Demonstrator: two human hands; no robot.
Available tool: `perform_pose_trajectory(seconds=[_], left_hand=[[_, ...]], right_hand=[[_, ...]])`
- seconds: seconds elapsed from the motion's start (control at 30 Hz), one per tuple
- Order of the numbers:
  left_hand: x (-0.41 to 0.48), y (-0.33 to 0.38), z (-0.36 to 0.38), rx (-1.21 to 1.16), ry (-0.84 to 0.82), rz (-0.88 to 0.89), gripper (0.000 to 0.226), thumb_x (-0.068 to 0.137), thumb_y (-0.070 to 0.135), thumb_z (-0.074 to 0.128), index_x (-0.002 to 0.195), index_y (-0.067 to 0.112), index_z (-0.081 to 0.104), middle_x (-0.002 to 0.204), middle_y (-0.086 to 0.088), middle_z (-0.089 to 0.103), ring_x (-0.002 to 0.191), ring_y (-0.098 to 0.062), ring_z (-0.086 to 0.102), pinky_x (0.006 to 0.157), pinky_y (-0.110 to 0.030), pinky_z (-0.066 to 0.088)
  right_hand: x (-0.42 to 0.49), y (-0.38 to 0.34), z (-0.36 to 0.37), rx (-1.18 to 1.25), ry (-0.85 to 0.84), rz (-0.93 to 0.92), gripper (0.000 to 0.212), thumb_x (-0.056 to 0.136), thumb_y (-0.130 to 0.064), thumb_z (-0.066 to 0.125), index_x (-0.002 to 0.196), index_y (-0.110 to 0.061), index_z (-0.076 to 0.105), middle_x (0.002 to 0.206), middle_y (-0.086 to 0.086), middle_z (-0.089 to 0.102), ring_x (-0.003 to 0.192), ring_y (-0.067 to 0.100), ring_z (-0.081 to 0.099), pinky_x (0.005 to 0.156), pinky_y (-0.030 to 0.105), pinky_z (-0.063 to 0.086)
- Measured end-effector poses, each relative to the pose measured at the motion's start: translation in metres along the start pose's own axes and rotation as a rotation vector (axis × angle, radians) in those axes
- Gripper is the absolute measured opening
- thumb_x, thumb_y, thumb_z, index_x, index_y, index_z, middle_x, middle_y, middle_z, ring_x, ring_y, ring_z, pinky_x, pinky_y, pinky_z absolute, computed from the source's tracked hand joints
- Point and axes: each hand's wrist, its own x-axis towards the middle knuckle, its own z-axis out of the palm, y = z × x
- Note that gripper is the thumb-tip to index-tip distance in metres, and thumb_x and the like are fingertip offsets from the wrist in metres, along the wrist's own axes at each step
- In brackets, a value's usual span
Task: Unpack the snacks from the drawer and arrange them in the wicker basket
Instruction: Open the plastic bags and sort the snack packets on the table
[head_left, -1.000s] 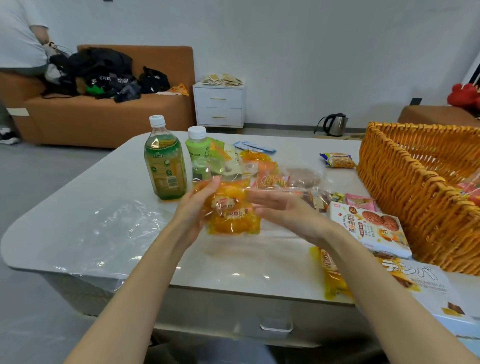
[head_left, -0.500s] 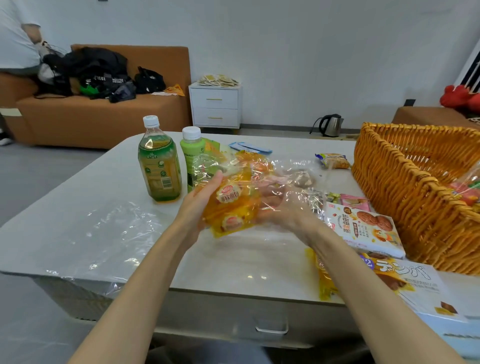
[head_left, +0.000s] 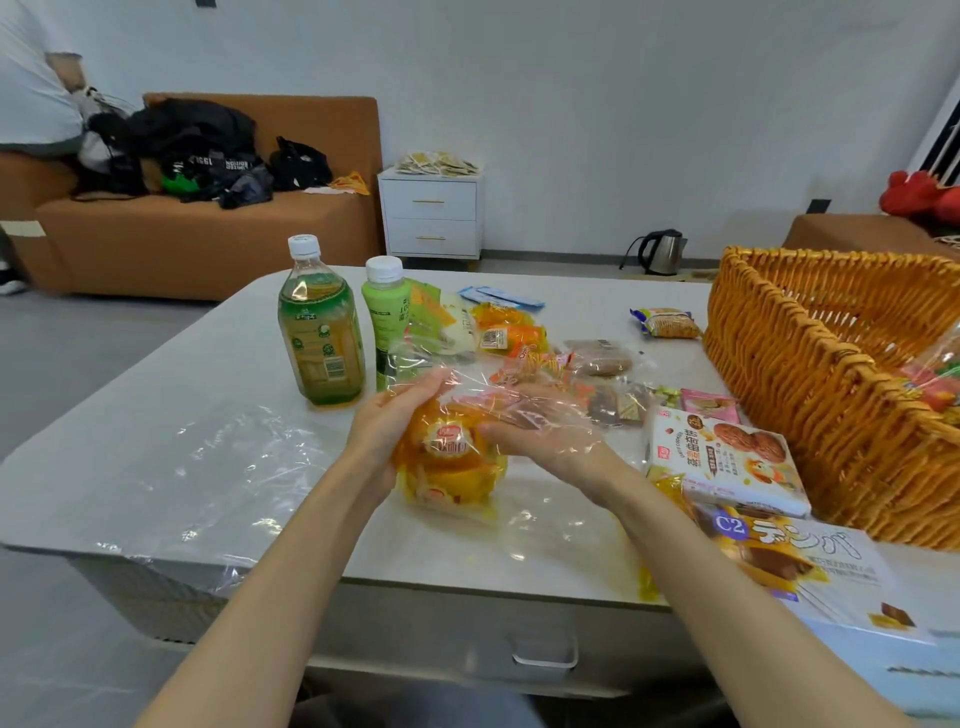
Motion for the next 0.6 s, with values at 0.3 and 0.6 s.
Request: perform_pose_trajectory(seconds=[0.3, 0.6], left_hand=[[0.000, 0.007, -0.012, -0.010, 0.287, 0.116, 0.013, 0.080, 0.031, 0.076, 0.078, 0.024, 0.065, 0.085, 0.001, 0.068, 0.085, -0.019, 0.067, 0.078, -0.036, 0.057], [-0.002, 0.008, -0.017, -0.005, 0.301, 0.067, 0.028, 0.081, 0.028, 0.076, 0.102, 0.012, 0.068, 0.104, -0.009, 0.069, 0.092, -0.024, 0.067, 0.084, -0.040, 0.055]], right_hand=[[-0.013, -0.004, -0.021, -0.008, -0.045, -0.033, 0.023, 0.093, -0.010, 0.062, 0.114, -0.014, 0.069, 0.104, 0.002, 0.072, 0.086, 0.018, 0.072, 0.083, 0.023, 0.056], [-0.059, 0.015, -0.087, -1.039, 0.303, 0.273, 0.053, 0.082, -0.056, 0.065, 0.106, -0.010, 0.053, 0.102, 0.006, 0.061, 0.100, 0.027, 0.057, 0.070, 0.032, 0.038]])
